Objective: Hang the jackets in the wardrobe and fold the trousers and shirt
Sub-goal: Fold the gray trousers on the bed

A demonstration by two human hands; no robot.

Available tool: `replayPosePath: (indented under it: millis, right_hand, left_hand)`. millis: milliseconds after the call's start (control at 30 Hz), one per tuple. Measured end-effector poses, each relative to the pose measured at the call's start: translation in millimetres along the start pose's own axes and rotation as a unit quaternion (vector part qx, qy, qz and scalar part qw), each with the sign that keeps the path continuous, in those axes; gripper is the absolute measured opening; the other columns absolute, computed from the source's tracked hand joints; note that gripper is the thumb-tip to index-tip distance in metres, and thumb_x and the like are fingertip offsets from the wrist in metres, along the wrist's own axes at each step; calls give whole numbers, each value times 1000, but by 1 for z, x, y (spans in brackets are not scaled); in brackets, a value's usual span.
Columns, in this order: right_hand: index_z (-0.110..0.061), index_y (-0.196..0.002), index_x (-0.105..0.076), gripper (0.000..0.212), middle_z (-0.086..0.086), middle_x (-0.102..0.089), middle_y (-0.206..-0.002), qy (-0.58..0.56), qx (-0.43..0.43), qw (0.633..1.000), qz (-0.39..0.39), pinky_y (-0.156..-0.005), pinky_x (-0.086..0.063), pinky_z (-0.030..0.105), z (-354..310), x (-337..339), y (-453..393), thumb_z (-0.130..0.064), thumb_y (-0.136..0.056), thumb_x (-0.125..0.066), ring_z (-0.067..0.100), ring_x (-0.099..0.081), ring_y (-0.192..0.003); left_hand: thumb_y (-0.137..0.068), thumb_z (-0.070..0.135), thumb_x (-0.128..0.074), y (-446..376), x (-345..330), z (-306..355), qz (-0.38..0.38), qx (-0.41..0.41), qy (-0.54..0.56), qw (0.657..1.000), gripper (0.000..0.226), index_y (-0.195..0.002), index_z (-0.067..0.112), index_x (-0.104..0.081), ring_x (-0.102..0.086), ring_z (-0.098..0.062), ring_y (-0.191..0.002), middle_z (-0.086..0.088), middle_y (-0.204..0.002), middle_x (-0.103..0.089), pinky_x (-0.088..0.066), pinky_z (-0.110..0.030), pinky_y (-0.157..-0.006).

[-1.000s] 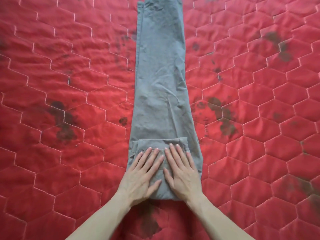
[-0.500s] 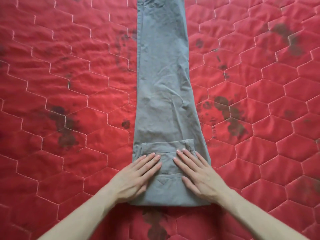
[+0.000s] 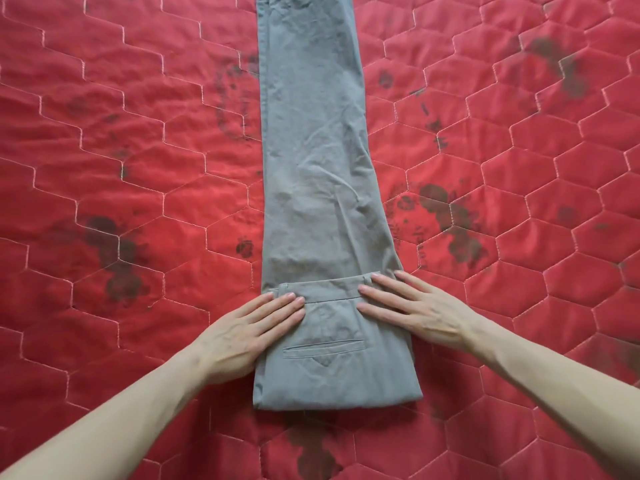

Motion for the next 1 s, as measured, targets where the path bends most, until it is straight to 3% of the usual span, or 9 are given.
replayPosePath:
  millis: [200,400,567,667,767,833,867,933,1000]
  right_hand:
    - [-24,-162,-36,60,5,-28,-171,-62,-12,998,-23,-126,-26,47,4,5,-4,-29,-102,-42,30,-26,-158]
    - [-19,-163,-34,64,-2,-27,-171,-202,-27,978,-55,-127,-23,42,7,18,1,-33,-103,-52,20,-18,-160]
    - [-22,-161,-34,67,-15,-39,-163,-353,-90,930,-53,-122,-27,19,-5,34,24,-34,-102,-61,-1,-31,-152]
    - [-60,-144,-32,55,-45,-45,-142,-391,-181,899,-82,-100,-36,4,-19,37,37,-39,-99,-54,-24,-46,-124]
    - [-53,-125,-53,26,-31,-69,-111,-441,-293,847,39,-88,-51,18,-29,42,48,-54,-99,-52,-10,-65,-101]
    - [-37,-95,-59,41,-18,-66,-79,-444,-355,816,104,-71,-54,38,-31,41,49,-73,-98,-41,3,-61,-72]
    - [-34,-86,-56,45,-16,-61,-69,-441,-379,805,122,-63,-49,36,-32,39,45,-74,-98,-41,6,-54,-63]
    - [-40,-89,-50,26,-13,-58,-67,-451,-417,772,162,-60,-40,22,-30,37,34,-63,-98,-43,8,-48,-58]
    - [-40,-99,-48,20,-4,-60,-74,-485,-455,720,196,-62,-41,27,-27,32,20,-58,-100,-39,15,-49,-62]
  left_hand:
    - [-95,74,-46,1,6,-4,-65,-15,73,995,103,-167,10,-11,-4,-26,-162,-8,-176,-3,-8,-44,-130]
    - [-95,70,-47,5,17,15,-70,9,119,990,99,-167,13,-11,-1,-24,-163,-6,-176,-6,-7,-47,-130]
    - [-95,81,-15,10,41,33,-60,50,237,968,88,-163,28,-32,-24,-10,-157,11,-167,-35,-6,-46,-130]
    - [-103,64,-36,17,59,45,79,143,369,915,51,-146,43,-55,-45,13,-137,35,-145,-54,-33,-25,-119]
    - [-98,44,-56,25,55,50,163,329,498,786,33,-120,68,-58,-54,31,-103,54,-111,-59,-42,2,-86]
    - [-89,65,-47,21,46,49,183,402,572,691,30,-105,51,-67,-58,29,-98,51,-100,-64,-42,3,-79]
    - [-85,73,-41,16,44,46,192,423,595,656,41,-102,44,-66,-60,26,-98,48,-98,-67,-42,3,-79]
    - [-86,75,-41,6,40,40,205,454,620,607,49,-101,37,-67,-64,21,-98,41,-96,-71,-44,2,-78]
    - [-83,76,-48,-3,42,35,229,476,623,577,51,-101,33,-69,-67,18,-95,36,-95,-74,-46,0,-75]
Point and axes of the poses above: each hand's wrist, its own y-axis away from the middle knuckle, its own x-axis out of the back of the hand, z = x × y, the point moved 5 cm from there along -y, towards the middle knuckle
